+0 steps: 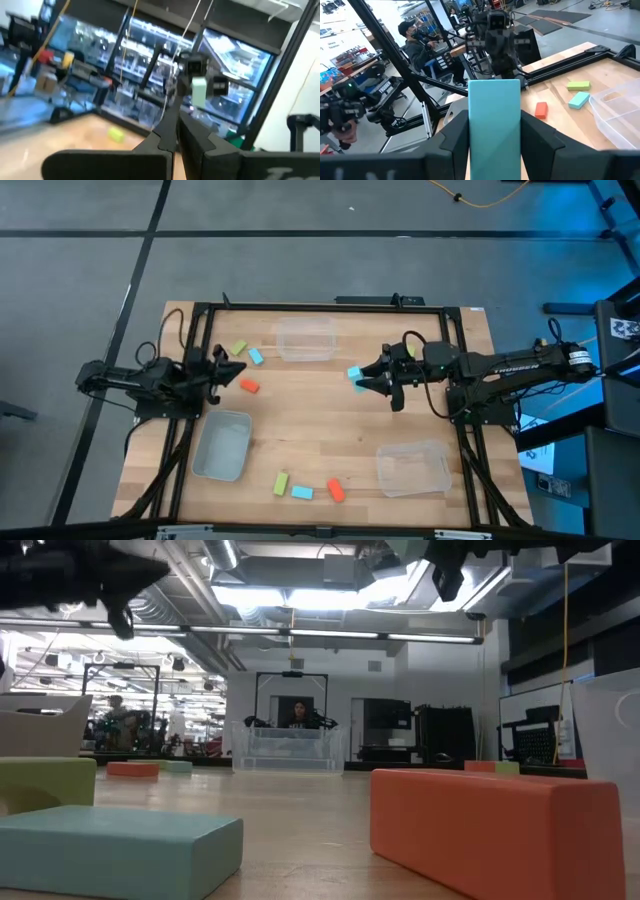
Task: Sort & place blocks by color
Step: Put the top right light blue half pillar block into the bottom right transparent bin
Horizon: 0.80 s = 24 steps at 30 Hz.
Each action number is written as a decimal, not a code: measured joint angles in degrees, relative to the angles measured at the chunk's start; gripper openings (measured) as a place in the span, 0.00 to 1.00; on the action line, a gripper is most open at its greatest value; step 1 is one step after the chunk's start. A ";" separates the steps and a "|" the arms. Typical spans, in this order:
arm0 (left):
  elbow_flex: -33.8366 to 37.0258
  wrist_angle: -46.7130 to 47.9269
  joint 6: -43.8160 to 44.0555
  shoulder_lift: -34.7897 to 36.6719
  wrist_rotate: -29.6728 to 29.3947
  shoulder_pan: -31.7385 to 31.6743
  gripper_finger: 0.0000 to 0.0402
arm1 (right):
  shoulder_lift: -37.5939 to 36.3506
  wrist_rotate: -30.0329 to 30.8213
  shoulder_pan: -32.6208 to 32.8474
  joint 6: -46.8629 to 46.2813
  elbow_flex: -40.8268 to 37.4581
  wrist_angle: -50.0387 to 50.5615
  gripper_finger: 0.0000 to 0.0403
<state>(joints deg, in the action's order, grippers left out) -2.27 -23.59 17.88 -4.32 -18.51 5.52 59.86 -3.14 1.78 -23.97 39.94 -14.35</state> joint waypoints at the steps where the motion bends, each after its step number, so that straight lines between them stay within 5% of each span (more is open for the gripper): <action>1: -1.50 0.00 -1.00 -1.23 -0.48 0.00 0.03 | 0.00 0.00 0.00 0.01 0.00 -0.04 0.34; 10: -20.45 5.97 -13.94 -21.96 -0.19 0.00 0.03 | 0.00 -0.04 0.00 0.69 0.00 -3.88 0.34; 17: -30.34 14.96 -8.80 -31.22 0.19 0.00 0.05 | 0.00 -1.56 0.00 3.14 0.00 -4.35 0.34; 24: -35.31 20.58 -2.99 -33.71 0.33 -0.05 0.22 | 0.02 -2.99 0.00 3.28 0.00 -5.29 0.34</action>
<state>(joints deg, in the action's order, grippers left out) -37.58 -3.01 14.89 -38.03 -18.18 5.48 59.88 -6.13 1.78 -20.69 39.94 -19.64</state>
